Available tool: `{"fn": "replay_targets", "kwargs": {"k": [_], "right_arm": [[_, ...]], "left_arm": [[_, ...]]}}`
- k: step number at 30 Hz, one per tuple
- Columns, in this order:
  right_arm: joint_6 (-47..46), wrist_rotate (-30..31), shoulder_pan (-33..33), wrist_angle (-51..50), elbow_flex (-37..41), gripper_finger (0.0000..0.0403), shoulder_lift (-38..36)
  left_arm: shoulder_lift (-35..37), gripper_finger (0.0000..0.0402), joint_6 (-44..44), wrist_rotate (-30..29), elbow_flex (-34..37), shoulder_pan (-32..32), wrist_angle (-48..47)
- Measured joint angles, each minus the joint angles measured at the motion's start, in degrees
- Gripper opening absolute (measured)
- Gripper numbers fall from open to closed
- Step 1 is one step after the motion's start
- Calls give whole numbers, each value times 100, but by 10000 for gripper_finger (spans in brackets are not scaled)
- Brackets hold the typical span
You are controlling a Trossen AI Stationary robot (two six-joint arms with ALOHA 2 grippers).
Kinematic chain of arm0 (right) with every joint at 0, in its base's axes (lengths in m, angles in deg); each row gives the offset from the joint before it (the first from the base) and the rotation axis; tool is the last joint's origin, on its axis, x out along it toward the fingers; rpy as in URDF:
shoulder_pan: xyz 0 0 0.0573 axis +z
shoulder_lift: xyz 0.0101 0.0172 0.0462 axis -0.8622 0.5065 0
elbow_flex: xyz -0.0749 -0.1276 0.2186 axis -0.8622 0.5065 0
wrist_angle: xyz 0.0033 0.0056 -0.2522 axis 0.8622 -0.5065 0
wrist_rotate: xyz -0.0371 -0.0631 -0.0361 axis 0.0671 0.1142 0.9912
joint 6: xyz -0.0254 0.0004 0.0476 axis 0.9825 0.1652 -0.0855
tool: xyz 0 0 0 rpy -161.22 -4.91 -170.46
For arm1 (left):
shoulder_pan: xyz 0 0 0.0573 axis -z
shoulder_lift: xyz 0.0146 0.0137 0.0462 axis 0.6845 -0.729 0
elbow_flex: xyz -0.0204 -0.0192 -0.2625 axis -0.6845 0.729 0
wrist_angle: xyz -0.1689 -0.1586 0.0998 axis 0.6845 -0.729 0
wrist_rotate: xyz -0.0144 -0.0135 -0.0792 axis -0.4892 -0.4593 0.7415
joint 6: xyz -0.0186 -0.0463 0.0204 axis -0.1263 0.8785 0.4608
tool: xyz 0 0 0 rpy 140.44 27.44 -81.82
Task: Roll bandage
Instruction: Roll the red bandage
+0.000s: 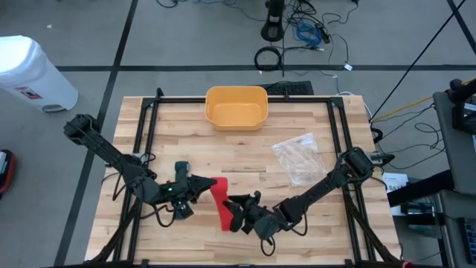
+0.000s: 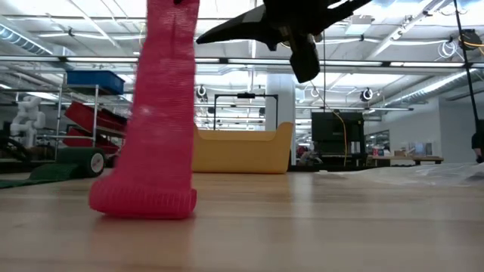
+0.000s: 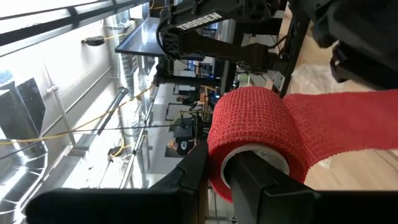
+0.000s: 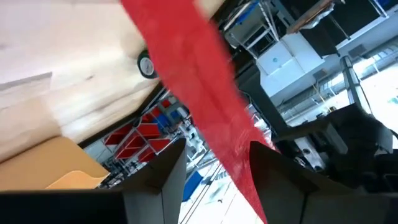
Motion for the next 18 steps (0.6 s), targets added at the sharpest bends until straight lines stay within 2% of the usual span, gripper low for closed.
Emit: {"fn": "replay_targets", "kwargs": {"k": [4,9,18], "right_arm": [[151,-35,-144,61,0,160,-1],[192,-537,-269,106,0,160,0],[908,-984,-258,893,0,160,-1]], "left_arm": [[0,56,12,0,0,0,1],[0,56,18,-2,0,0,1],[0,56,164,-7,0,0,0]]}}
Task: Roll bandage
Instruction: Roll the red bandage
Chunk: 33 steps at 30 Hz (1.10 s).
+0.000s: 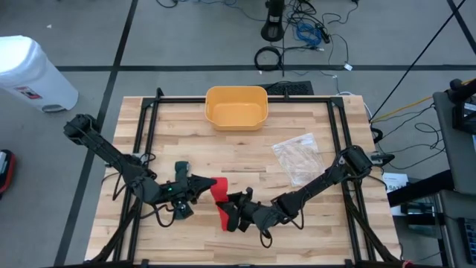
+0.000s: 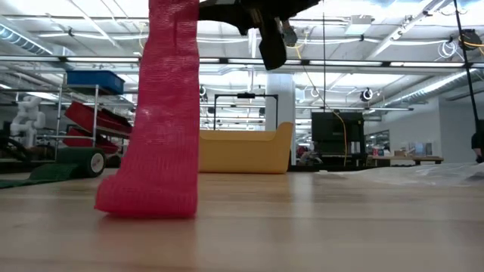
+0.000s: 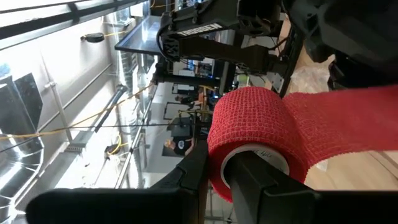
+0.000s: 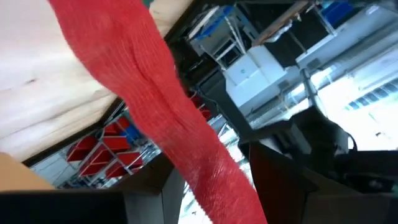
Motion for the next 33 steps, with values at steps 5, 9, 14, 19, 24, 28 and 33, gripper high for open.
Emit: {"fn": "replay_targets", "kwargs": {"k": [5,9,14,19,24,28,33], "right_arm": [[19,-189,1,31,2,160,2],[-41,-222,34,95,2,145,2],[-203,-169,149,119,2,76,2],[-704,30,251,145,2,8,2],[-1307,77,318,588,2,2,2],[-1348,100,389,1146,2,1,2],[-1516,141,452,1510,-108,0,-20]], "left_arm": [[0,56,7,0,0,0,-2],[0,56,9,0,0,0,-2],[0,56,6,-4,0,0,-2],[0,56,7,-4,0,0,-4],[0,56,11,-2,0,0,-4],[0,56,152,7,0,0,-31],[0,56,179,15,0,0,-140]]}}
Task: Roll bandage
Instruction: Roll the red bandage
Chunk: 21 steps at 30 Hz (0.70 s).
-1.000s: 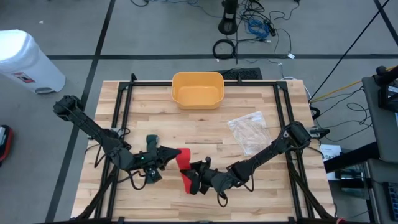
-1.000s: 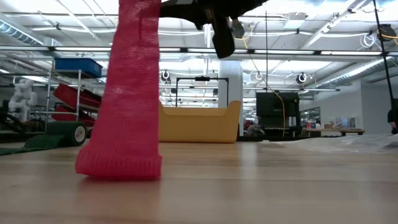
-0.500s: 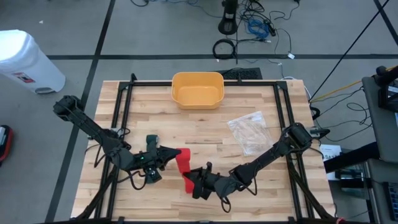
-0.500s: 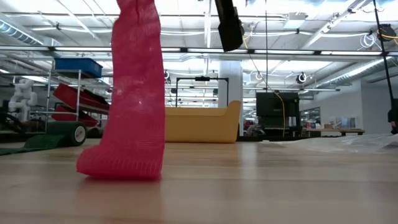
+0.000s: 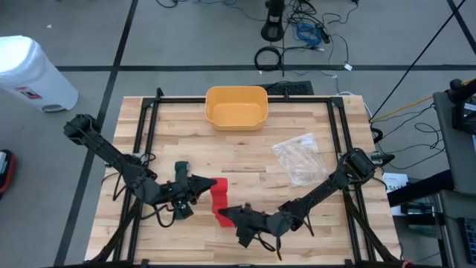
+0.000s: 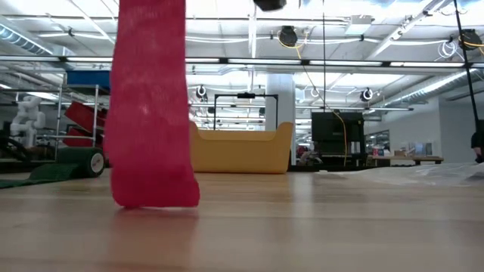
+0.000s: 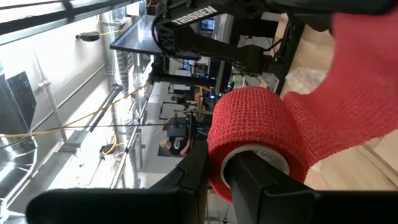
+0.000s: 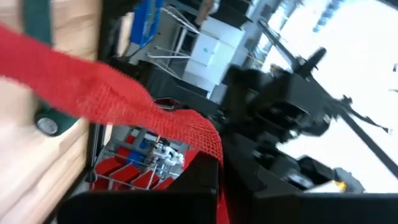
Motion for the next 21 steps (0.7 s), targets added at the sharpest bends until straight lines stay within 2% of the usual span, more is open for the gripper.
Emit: {"fn": "replay_targets", "kwargs": {"k": [7,11,16,21], "right_arm": [[-516,38,91,-26,-538,0,-11],[-726,315,107,-17,-951,0,-20],[-434,621,112,-41,-1450,0,-20],[-280,898,55,-175,-1957,0,-20]], "left_arm": [[2,56,285,-11,0,0,7],[2,56,428,-35,0,-14,15],[6,56,605,-762,0,-78,264],[7,56,731,-702,2,-66,258]]}}
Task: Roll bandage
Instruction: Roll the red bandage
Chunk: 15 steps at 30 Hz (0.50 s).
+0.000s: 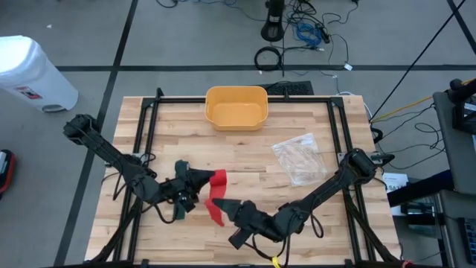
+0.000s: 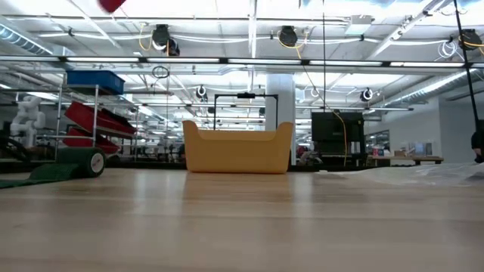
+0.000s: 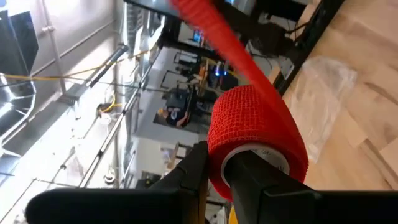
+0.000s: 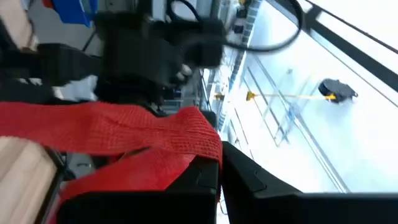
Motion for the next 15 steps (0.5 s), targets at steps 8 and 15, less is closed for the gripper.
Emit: {"fn": "replay_targets", "kwargs": {"k": [8,15], "right_arm": [[79,15,-24,-77,-314,0,-12],[69,-18,-22,-72,-532,0,-160]], "left_arm": [[0,56,-66,7,0,224,186],[0,56,-528,40,-2,558,825]]}}
